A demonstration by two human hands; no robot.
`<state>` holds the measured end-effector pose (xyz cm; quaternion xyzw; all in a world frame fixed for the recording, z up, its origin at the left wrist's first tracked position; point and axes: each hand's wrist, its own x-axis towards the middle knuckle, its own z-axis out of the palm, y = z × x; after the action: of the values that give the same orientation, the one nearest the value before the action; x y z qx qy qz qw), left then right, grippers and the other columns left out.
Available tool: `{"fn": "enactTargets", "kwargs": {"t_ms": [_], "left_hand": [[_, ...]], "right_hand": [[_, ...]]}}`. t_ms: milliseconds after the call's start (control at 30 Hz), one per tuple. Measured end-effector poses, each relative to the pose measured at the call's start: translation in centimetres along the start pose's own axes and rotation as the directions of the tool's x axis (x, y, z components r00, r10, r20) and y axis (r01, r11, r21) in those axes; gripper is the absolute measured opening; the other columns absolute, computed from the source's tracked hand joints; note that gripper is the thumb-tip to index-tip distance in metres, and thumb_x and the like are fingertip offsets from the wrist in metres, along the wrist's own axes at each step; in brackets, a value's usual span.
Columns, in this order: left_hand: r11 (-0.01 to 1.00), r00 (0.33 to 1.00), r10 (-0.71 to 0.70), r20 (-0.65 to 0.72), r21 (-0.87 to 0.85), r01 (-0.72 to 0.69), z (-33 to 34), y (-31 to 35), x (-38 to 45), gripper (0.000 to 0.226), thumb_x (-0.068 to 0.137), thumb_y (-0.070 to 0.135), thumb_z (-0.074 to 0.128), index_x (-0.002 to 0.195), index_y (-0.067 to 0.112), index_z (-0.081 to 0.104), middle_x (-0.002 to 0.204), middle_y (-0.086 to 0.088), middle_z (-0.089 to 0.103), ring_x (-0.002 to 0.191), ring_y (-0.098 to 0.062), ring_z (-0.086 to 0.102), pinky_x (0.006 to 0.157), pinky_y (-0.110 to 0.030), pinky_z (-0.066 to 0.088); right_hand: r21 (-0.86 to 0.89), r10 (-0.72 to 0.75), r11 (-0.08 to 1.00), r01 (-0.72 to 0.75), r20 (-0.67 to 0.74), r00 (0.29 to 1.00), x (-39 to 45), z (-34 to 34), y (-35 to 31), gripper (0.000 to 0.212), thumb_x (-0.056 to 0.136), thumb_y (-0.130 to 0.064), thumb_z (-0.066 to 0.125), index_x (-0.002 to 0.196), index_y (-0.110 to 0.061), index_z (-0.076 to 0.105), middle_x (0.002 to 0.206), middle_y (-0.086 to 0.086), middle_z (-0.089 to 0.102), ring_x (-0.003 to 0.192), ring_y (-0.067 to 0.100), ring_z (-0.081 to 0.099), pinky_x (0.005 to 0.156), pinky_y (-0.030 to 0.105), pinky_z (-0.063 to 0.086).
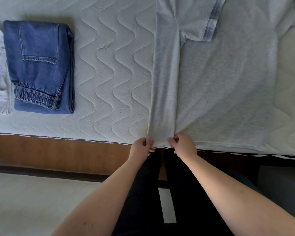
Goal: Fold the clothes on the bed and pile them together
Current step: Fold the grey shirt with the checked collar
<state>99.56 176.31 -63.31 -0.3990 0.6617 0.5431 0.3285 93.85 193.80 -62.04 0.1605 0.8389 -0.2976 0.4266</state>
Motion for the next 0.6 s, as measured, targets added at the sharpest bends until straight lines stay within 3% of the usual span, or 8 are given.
{"fn": "enactTargets", "kwargs": {"t_ms": [100, 233, 400, 500, 600], "left_hand": [[0.981, 1.0, -0.017, -0.01, 0.192, 0.019, 0.3, 0.6, -0.2, 0.029, 0.093, 0.045, 0.057, 0.082, 0.018, 0.063, 0.066, 0.003, 0.071, 0.064, -0.013, 0.068, 0.066, -0.034, 0.057], [0.884, 0.971, 0.087, -0.221, 0.467, 0.027, -0.6, 2.3, -0.3, 0.039, 0.087, 0.059, 0.051, 0.072, 0.023, 0.051, 0.069, 0.004, 0.062, 0.066, -0.016, 0.059, 0.054, -0.029, 0.038], [0.857, 0.893, 0.404, -0.195, 0.423, -0.295, -1.6, 6.9, 2.6, 0.013, 0.095, 0.03, 0.057, 0.099, 0.018, 0.06, 0.092, 0.003, 0.06, 0.086, -0.018, 0.058, 0.073, -0.031, 0.045], [0.855, 0.876, 0.446, -0.184, 0.377, -0.356, -1.6, 11.3, 5.7, 0.023, 0.094, 0.027, 0.06, 0.114, 0.017, 0.062, 0.102, 0.001, 0.062, 0.09, -0.015, 0.059, 0.077, -0.025, 0.044], [0.885, 0.891, 0.398, -0.218, 0.348, -0.31, -1.6, 16.0, 8.9, 0.031, 0.091, 0.033, 0.063, 0.119, 0.019, 0.06, 0.105, 0.002, 0.064, 0.093, -0.014, 0.059, 0.08, -0.028, 0.047]], "right_hand": [[-0.026, 0.048, 0.998, -0.048, 0.015, 0.999, 0.0, 0.1, 0.0, 0.028, 0.094, -0.041, 0.055, 0.085, -0.015, 0.062, 0.074, 0.003, 0.071, 0.066, 0.025, 0.068, 0.072, 0.041, 0.057], [-0.1, 0.045, 0.994, -0.051, -0.061, 0.997, 0.5, -0.9, -0.6, 0.034, 0.09, -0.053, 0.055, 0.079, -0.021, 0.058, 0.07, -0.005, 0.062, 0.075, 0.022, 0.063, 0.063, 0.032, 0.046], [0.007, -0.11, 0.993, 0.119, -0.32, 0.941, 3.3, -3.6, -3.2, 0.028, 0.09, -0.047, 0.06, 0.097, -0.02, 0.062, 0.076, -0.009, 0.058, 0.08, 0.019, 0.06, 0.067, 0.028, 0.038], [0.049, -0.166, 0.978, 0.201, -0.398, 0.902, 6.5, -5.7, -6.5, 0.026, 0.09, -0.039, 0.062, 0.099, -0.015, 0.063, 0.085, 0.002, 0.067, 0.089, 0.026, 0.064, 0.073, 0.033, 0.046], [0.039, -0.187, 0.973, 0.228, -0.442, 0.877, 9.3, -7.6, -9.3, 0.025, 0.088, -0.038, 0.065, 0.097, -0.014, 0.064, 0.091, 0.007, 0.072, 0.094, 0.03, 0.065, 0.077, 0.035, 0.048]]}}
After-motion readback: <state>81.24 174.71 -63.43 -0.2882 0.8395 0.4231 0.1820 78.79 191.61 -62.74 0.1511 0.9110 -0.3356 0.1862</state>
